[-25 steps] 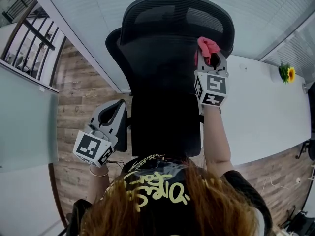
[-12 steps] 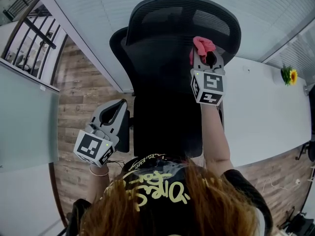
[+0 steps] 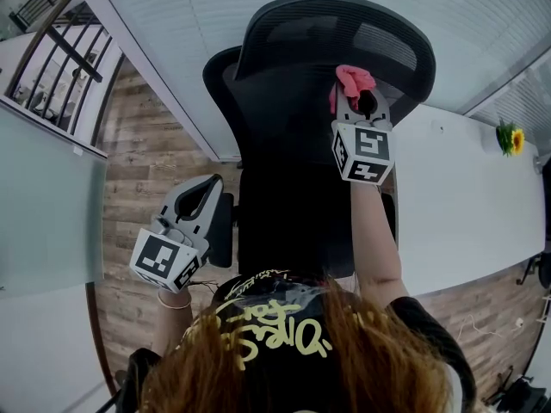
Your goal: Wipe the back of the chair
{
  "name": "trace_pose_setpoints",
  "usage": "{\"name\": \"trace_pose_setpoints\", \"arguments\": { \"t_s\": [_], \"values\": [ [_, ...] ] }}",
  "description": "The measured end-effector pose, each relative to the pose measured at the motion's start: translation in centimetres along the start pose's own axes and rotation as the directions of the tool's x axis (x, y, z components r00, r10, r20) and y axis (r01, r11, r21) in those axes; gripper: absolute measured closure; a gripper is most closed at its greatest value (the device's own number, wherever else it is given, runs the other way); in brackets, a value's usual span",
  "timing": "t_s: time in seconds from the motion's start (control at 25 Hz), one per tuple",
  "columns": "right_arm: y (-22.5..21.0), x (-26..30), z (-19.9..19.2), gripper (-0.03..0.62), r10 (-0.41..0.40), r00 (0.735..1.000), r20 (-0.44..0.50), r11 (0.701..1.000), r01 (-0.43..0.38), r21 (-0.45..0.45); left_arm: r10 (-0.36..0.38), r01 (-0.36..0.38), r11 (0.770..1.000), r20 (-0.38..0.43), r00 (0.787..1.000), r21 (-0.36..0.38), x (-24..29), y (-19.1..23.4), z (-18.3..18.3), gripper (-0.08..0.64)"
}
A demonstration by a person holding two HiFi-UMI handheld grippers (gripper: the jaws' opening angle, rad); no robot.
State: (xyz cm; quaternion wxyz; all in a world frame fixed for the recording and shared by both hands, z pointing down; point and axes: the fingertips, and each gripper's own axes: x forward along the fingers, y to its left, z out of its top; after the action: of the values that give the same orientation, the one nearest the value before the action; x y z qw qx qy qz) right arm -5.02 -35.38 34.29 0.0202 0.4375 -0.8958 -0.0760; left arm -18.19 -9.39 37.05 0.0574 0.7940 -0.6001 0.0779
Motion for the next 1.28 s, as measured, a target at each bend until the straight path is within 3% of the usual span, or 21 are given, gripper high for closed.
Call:
{"name": "trace_pose_setpoints", "arguments": {
  "t_s": [1.28],
  "values": [
    [7.4,2.5,0.9,0.526,0.08,0.997,0.014,0.996,-0.081,0.04,0.023,-0.023,1.0,-0.005,1.0,-0.007,-3.1,3.8,-0.7,0.566]
  ]
}}
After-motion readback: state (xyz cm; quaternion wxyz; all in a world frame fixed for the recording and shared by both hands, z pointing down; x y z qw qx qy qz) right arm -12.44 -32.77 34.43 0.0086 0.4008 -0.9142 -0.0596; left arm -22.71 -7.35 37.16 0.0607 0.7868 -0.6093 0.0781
